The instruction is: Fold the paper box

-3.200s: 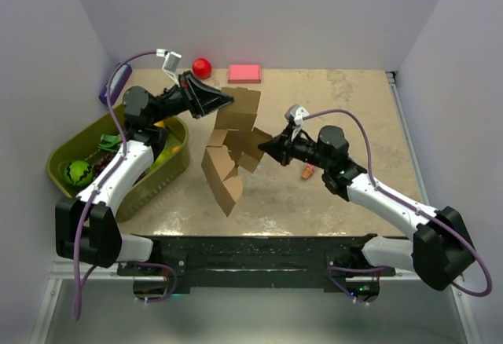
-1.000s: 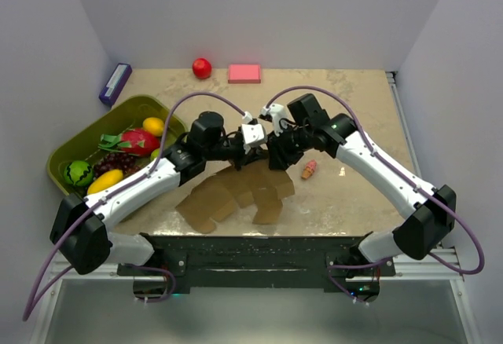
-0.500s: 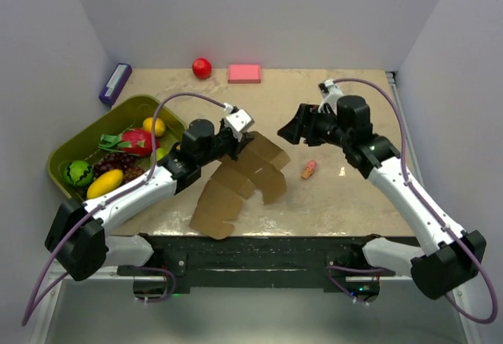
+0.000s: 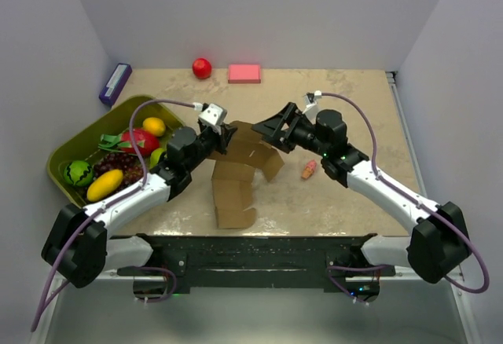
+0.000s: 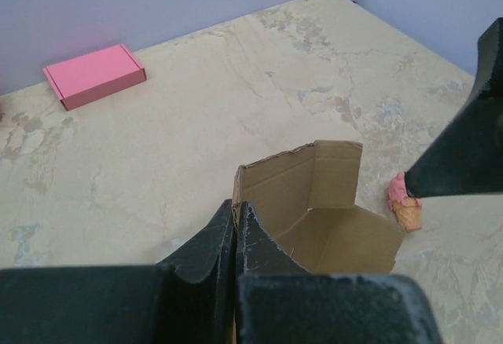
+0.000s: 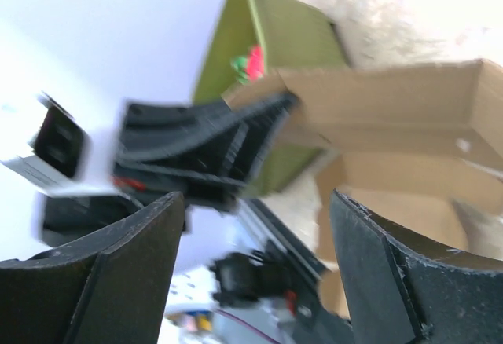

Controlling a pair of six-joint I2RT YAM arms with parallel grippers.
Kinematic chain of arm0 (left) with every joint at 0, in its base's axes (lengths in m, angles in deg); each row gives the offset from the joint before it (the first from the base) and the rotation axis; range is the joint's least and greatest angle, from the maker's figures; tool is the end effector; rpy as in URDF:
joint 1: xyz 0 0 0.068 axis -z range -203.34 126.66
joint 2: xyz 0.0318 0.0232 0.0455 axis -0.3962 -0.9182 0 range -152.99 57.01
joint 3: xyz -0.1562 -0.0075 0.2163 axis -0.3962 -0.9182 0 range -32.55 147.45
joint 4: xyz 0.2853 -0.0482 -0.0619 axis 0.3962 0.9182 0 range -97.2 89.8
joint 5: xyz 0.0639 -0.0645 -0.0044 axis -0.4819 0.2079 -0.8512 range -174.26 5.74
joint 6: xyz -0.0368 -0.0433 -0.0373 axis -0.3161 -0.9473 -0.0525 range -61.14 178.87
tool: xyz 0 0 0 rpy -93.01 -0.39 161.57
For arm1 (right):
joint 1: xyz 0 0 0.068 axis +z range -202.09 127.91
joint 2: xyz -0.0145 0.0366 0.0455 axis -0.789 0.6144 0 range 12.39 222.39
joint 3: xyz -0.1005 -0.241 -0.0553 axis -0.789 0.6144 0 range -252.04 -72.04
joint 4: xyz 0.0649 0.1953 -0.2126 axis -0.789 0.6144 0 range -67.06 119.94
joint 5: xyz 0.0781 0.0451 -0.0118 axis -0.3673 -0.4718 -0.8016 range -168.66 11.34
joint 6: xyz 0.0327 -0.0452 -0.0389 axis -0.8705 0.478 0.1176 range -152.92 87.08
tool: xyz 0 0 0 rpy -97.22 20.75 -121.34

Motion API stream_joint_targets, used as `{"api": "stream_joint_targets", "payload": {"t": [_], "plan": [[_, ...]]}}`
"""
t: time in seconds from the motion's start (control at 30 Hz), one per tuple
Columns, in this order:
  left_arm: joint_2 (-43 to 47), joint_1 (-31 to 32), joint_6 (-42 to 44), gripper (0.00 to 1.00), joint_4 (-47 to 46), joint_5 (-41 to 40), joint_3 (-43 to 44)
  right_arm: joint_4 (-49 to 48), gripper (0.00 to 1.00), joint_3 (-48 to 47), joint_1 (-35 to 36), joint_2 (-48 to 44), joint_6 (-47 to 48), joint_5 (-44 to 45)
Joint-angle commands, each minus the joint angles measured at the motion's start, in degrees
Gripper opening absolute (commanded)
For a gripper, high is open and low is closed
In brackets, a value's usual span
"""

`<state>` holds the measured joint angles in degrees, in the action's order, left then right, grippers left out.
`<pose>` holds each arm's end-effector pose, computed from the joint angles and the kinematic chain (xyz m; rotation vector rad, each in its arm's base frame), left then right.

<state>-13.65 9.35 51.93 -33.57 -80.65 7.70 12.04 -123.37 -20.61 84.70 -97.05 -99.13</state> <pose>0.2808 -0.1843 0.2571 0.4206 1.6194 -0.5778 0.2878 0.1987 0.2925 0.2689 1.9837 1.4684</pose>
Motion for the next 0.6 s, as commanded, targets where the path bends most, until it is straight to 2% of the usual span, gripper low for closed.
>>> {"api": "stream_joint_targets", "payload": {"t": [0.0,0.07,0.23,0.4,0.57], "plan": [[2.36,0.1,1.83,0.0,-10.27,4.71,-3.33,-12.57,0.81,3.25,-0.11,1.16,-11.79,2.71],[2.27,0.36,3.76,0.0,-12.03,6.31,-4.39,-14.5,0.84,3.52,-0.11,2.12,-14.33,2.89],[1.75,1.15,6.68,0.0,-12.57,9.74,-5.09,-18.81,0.84,4.57,-0.11,6.61,-21.02,0.26],[1.75,1.85,12.03,0.0,-12.13,10.53,-5.53,-20.13,0.84,8.52,-0.11,6.88,-26.91,1.48],[1.83,2.38,15.72,0.0,-11.86,13.6,-6.06,-14.95,0.84,9.05,-0.55,5.82,-30.16,2.54]]}}
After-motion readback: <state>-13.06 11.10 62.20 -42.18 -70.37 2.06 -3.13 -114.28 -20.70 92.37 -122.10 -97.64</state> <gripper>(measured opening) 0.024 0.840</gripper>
